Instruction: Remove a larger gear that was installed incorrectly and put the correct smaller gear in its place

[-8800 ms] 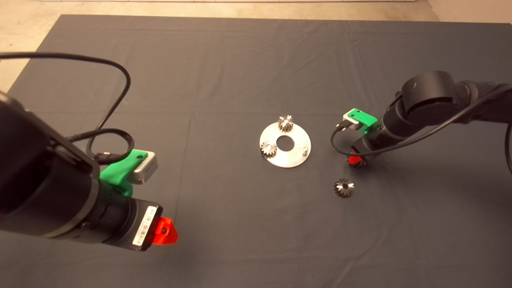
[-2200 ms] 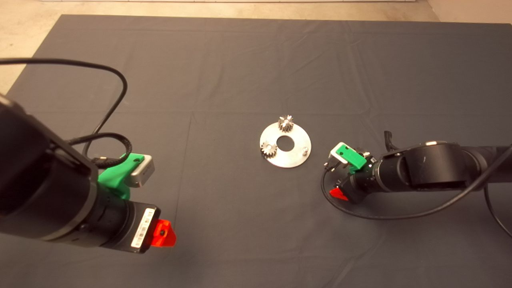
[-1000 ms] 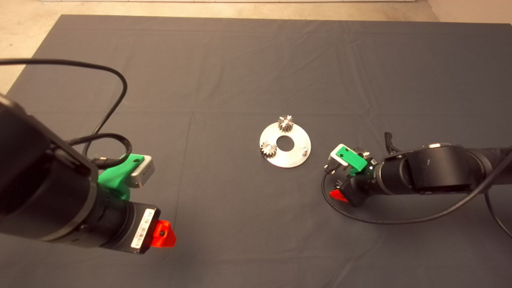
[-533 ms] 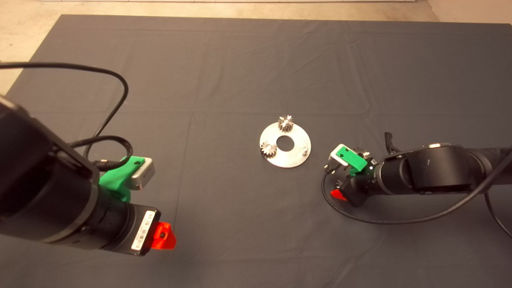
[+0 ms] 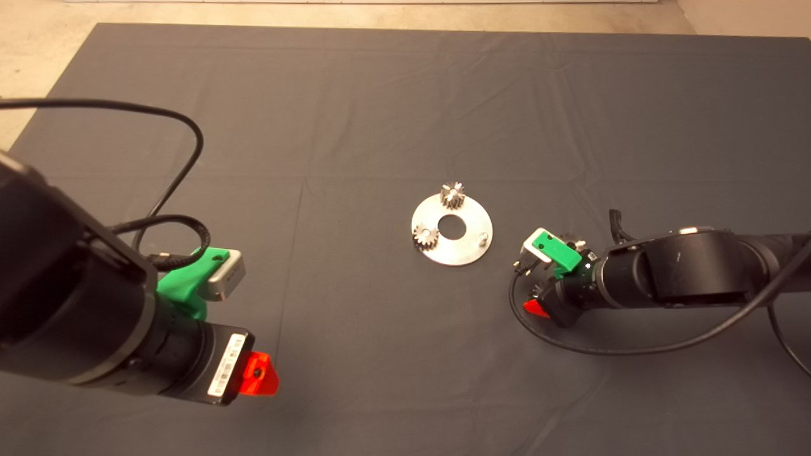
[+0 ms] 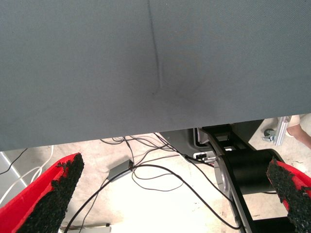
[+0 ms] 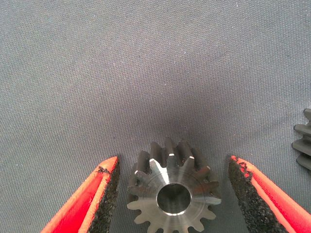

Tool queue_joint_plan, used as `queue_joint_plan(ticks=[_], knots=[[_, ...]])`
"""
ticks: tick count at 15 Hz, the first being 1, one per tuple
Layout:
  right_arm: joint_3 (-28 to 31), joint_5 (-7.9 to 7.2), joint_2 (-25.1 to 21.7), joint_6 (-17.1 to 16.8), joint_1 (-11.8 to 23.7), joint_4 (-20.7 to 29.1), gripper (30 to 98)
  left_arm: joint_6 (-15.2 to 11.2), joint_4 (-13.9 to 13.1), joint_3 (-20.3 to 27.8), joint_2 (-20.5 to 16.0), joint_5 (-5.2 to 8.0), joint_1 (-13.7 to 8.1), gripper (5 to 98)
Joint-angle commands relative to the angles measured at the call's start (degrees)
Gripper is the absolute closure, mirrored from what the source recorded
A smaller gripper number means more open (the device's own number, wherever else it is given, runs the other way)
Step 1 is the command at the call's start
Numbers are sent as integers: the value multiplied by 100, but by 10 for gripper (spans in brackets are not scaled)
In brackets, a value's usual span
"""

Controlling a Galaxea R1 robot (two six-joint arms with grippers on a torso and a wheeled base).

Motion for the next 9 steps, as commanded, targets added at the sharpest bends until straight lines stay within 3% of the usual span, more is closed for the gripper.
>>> queue_joint_plan(ticks=[1, 9], knots=[[151, -18, -7, 32, 53, -112, 686, -24, -116, 86, -10, 757, -57, 58], [160, -35, -16, 32, 53, -94, 686, -24, -116, 86, -10, 757, -57, 58]])
